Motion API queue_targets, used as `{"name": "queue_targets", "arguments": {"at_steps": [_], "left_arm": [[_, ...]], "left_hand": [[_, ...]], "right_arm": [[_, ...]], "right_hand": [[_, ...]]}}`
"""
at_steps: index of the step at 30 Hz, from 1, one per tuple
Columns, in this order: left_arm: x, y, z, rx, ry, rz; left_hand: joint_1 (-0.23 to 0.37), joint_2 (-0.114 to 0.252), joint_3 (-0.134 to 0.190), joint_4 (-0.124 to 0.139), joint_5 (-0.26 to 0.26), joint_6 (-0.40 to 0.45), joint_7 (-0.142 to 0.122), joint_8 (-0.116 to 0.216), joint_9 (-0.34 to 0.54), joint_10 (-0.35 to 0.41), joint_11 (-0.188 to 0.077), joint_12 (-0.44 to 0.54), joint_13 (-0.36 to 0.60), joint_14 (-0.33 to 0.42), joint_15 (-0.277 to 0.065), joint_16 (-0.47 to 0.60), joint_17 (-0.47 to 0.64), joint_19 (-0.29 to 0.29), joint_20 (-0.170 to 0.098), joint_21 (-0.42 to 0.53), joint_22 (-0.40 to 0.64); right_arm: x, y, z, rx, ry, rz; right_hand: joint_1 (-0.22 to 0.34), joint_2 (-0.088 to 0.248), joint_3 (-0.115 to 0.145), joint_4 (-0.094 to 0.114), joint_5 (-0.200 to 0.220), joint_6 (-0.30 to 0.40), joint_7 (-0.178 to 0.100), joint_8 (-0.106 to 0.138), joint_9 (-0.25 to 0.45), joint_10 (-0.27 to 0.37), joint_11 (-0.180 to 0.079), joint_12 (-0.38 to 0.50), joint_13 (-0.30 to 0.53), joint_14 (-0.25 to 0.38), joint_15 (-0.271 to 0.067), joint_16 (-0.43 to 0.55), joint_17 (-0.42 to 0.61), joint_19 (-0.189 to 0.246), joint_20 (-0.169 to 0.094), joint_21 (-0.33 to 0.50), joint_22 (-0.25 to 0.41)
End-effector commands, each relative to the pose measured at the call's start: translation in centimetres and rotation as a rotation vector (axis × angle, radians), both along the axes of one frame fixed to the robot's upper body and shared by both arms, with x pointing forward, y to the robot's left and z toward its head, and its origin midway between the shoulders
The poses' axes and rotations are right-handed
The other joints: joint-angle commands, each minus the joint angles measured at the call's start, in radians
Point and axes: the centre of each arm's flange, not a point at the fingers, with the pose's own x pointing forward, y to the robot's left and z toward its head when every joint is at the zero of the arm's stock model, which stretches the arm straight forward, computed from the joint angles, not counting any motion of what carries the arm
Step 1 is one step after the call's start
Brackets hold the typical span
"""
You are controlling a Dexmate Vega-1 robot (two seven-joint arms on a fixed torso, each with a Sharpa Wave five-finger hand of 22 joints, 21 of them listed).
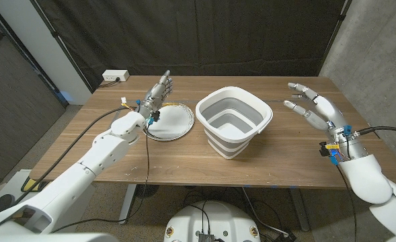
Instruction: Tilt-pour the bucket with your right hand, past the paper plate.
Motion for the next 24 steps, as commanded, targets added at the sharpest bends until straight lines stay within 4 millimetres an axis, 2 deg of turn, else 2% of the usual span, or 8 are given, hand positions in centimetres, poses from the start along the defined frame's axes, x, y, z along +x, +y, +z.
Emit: {"name": "queue_targets", "arguments": {"at_steps": [1,7,9,13,24], "left_arm": [[-0.8,0.1,0.2,0.012,0.005,0.005],[-1.1,0.5,0.2,0.015,0.012,0.01],[-1.1,0.5,0.2,0.015,0.014,0.011],[-1.0,0.6,0.0,0.012,0.017,0.007],[-0.7,0.6,-0.4,0.003,0.026,0.005]], "left_hand": [[0.0,0.009,0.0,-0.002,-0.003,0.008,-0.001,0.001,0.003,0.011,-0.001,0.001,0.004,0.004,0.003,0.0,0.002,-0.003,-0.02,-0.006,0.006],[0.003,0.013,0.001,-0.002,-0.003,0.01,-0.002,0.001,0.003,0.012,-0.003,0.0,0.004,0.004,0.002,-0.001,0.002,-0.005,-0.019,-0.007,0.005],[0.004,0.014,0.002,-0.003,-0.004,0.011,-0.002,0.001,0.003,0.014,-0.002,0.0,0.004,0.005,0.002,-0.001,0.002,-0.004,-0.019,-0.007,0.005],[0.007,0.018,0.002,-0.003,-0.004,0.012,-0.003,0.0,0.003,0.015,-0.003,0.0,0.004,0.007,0.001,-0.001,0.002,-0.003,-0.019,-0.007,0.005],[0.012,0.025,0.005,-0.004,-0.006,0.015,-0.004,-0.001,0.004,0.018,-0.004,-0.001,0.005,0.01,0.001,-0.002,0.002,-0.003,-0.019,-0.008,0.005]], "right_arm": [[-1.5,1.7,1.6,-0.31,-0.085,-0.138],[-2.1,2.9,2.7,-0.479,-0.099,-0.178],[-2.1,3.3,3.2,-0.537,-0.109,-0.192],[-2.0,3.8,4.3,-0.628,-0.112,-0.206],[-2.3,4.5,6.3,-0.788,-0.091,-0.24]], "right_hand": [[0.024,0.0,0.009,-0.007,0.012,0.031,-0.024,0.01,0.001,0.015,-0.023,-0.001,0.002,-0.005,-0.068,-0.005,0.005,0.01,-0.108,-0.01,0.002],[0.04,0.006,0.016,-0.011,0.019,0.048,-0.039,0.015,0.002,0.018,-0.03,-0.003,0.002,-0.004,-0.079,-0.005,0.005,0.012,-0.112,-0.018,0.003],[0.048,0.009,0.02,-0.013,0.022,0.053,-0.042,0.016,0.002,0.017,-0.041,-0.004,0.002,-0.004,-0.079,-0.005,0.006,0.013,-0.113,-0.021,0.003],[0.056,0.011,0.024,-0.015,0.024,0.054,-0.047,0.016,0.001,0.016,-0.041,-0.006,0.002,-0.007,-0.078,-0.007,0.005,0.013,-0.114,-0.024,0.003],[0.078,0.017,0.034,-0.02,0.029,0.06,-0.053,0.016,0.001,0.013,-0.045,-0.009,0.002,-0.013,-0.078,-0.009,0.005,0.012,-0.116,-0.032,0.003]]}}
